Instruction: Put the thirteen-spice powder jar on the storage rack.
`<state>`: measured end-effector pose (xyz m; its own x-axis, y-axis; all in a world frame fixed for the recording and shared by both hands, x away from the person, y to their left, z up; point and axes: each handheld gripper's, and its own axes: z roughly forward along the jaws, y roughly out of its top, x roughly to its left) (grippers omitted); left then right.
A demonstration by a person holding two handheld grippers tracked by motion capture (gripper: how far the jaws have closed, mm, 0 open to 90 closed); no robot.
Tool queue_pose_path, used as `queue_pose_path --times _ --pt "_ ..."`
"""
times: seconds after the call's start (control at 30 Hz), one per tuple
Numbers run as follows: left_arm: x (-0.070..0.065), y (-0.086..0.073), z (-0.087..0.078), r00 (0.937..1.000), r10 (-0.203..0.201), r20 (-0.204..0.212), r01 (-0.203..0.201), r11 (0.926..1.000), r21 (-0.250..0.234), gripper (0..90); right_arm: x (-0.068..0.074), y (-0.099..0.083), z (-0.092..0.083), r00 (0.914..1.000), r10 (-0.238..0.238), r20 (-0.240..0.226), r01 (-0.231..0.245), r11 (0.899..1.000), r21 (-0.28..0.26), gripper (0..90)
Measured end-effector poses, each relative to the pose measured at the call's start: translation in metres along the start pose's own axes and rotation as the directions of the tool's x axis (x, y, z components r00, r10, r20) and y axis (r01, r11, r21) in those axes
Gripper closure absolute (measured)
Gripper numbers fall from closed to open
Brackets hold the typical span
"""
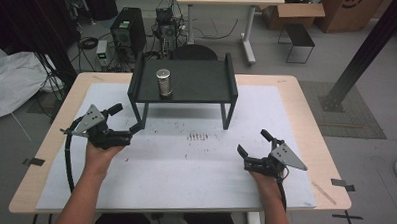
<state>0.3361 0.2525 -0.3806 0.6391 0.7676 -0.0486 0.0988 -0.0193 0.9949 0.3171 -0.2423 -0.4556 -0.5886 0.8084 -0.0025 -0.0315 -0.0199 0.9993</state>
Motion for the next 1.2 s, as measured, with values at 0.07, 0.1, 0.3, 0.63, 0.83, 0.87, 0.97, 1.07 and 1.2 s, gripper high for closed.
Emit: queue_pose_path --times 0.07,0.1,0.3,0.63,0.83,0.87,0.97,1.07,1.2 --pt "0.000 -0.006 -0.001 1.0000 -0.006 -0.003 0.006 1.0000 -0.006 0.2 0.000 0.000 0.000 1.0000 0.000 0.000 0.000 1.000 0.000 0.0" --pt "0.000 -0.009 -0.001 0.9999 -0.008 -0.006 0.008 0.9999 -0.012 0.2 0.000 0.000 0.000 1.0000 0.000 0.000 0.000 1.000 0.000 0.0" --pt "0.001 -0.022 -0.003 0.9998 -0.014 -0.017 0.014 0.9998 -0.012 0.3 0.000 0.000 0.000 1.0000 -0.001 -0.001 0.001 1.000 0.001 0.0" --pt "0.000 -0.042 -0.005 1.0000 0.000 -0.007 0.000 0.9994 -0.035 0.2 0.000 0.000 0.000 1.0000 -0.001 -0.001 0.001 1.000 0.000 0.0" --pt "-0.001 -0.052 -0.004 0.9999 0.000 -0.016 0.000 0.9995 -0.032 0.2 0.000 0.000 0.000 1.0000 -0.001 0.000 0.001 1.000 -0.001 0.0" --pt "-0.001 -0.053 -0.004 0.9998 0.002 -0.019 -0.003 0.9996 -0.027 0.2 0.000 0.000 0.000 1.0000 0.000 0.000 0.000 1.000 -0.001 0.0" --pt "0.000 -0.058 -0.004 0.9996 0.005 -0.028 -0.006 0.9998 -0.020 0.3 0.000 0.000 0.000 1.0000 0.002 0.000 -0.002 1.000 0.000 0.0" --pt "-0.001 -0.062 -0.004 0.9994 0.006 -0.035 -0.007 0.9998 -0.018 0.2 0.000 0.000 0.000 1.0000 0.002 0.000 -0.002 1.000 -0.001 0.0" --pt "-0.003 -0.070 -0.004 0.9990 0.001 -0.044 -0.001 0.9999 -0.012 0.2 0.000 0.000 0.000 1.0000 0.002 0.000 -0.002 1.000 -0.001 0.0"
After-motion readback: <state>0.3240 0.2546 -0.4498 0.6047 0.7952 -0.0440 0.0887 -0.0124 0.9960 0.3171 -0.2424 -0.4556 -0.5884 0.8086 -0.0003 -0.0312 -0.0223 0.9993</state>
